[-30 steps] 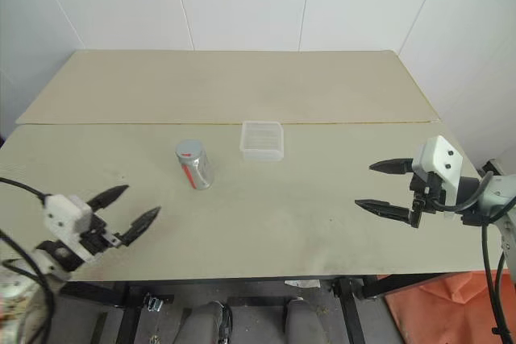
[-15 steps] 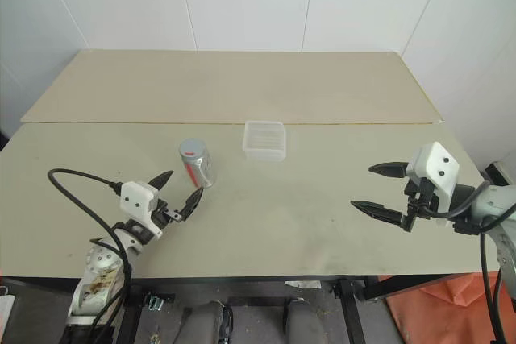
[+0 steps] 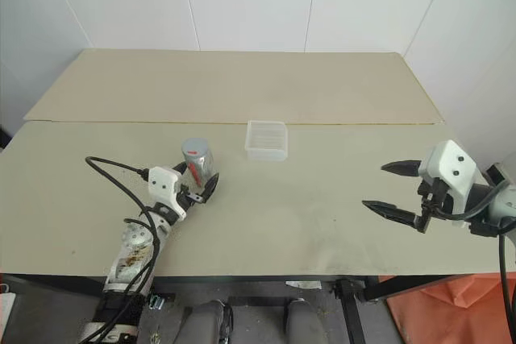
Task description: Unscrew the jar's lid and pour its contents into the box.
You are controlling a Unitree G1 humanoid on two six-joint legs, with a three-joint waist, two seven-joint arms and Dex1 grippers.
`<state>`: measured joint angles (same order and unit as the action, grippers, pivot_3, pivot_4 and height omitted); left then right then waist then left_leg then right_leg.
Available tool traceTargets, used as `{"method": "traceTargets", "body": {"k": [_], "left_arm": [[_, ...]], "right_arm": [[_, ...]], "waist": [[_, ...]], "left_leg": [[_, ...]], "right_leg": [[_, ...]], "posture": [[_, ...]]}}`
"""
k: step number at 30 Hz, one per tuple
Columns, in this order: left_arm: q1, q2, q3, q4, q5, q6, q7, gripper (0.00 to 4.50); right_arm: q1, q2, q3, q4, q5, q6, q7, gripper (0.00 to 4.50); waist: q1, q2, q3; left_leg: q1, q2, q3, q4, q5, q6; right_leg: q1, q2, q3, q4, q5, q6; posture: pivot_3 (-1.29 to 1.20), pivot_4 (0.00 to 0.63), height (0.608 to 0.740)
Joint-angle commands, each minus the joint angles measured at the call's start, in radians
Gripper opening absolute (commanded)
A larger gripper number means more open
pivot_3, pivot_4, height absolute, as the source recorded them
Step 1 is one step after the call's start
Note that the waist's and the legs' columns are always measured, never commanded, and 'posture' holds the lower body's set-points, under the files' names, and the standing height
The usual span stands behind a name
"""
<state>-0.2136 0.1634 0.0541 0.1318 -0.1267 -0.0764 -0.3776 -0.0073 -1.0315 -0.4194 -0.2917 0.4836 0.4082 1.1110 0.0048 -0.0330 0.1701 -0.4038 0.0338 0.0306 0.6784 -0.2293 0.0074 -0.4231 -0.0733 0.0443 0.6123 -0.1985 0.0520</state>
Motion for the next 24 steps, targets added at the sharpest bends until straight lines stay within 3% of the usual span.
{"method": "traceTargets", "body": {"k": [1,9,12,18,24], "left_arm": [[-0.038,-0.010,0.012,0.001,-0.002,-0.055,0.032,4.48],[-0.064,0.003,-0.007,0.019,0.011,-0.025,0.034,4.48],[-0.074,0.001,-0.005,0.029,-0.009,-0.018,0.023,3.93],[-0.094,0.000,-0.007,0.026,-0.024,0.007,0.011,2.02],[-0.089,0.009,-0.018,-0.005,-0.035,0.040,-0.011,1.94]], "right_arm": [[-0.018,-0.013,-0.027,-0.008,0.000,-0.015,-0.003,4.50],[-0.001,0.006,-0.018,-0.021,-0.018,-0.023,-0.018,4.50],[0.005,0.014,-0.022,-0.029,-0.018,-0.019,-0.025,4.50],[0.015,0.025,-0.032,-0.045,-0.017,-0.014,-0.035,4.50],[-0.060,0.098,0.029,-0.133,0.034,0.039,-0.130,4.50]], "waist": [[0.000,0.000,0.000],[0.004,0.000,0.000],[0.005,0.000,0.000],[0.005,0.000,0.000],[0.001,0.000,0.000]], "left_leg": [[0.000,0.000,0.000,0.000,0.000,0.000],[0.000,0.000,0.000,0.000,0.000,0.000],[0.000,0.000,0.000,0.000,0.000,0.000],[0.000,0.000,0.000,0.000,0.000,0.000],[0.000,0.000,0.000,0.000,0.000,0.000]], "right_leg": [[0.000,0.000,0.000,0.000,0.000,0.000],[0.000,0.000,0.000,0.000,0.000,0.001],[0.000,0.000,0.000,0.000,0.000,0.001],[0.000,0.000,0.000,0.000,0.000,0.001],[0.000,0.000,0.000,0.000,0.000,0.001]], "posture": [[0.00,0.150,0.740],[0.00,0.150,0.740],[0.00,0.150,0.740],[0.00,0.150,0.740],[0.00,0.150,0.740]]}}
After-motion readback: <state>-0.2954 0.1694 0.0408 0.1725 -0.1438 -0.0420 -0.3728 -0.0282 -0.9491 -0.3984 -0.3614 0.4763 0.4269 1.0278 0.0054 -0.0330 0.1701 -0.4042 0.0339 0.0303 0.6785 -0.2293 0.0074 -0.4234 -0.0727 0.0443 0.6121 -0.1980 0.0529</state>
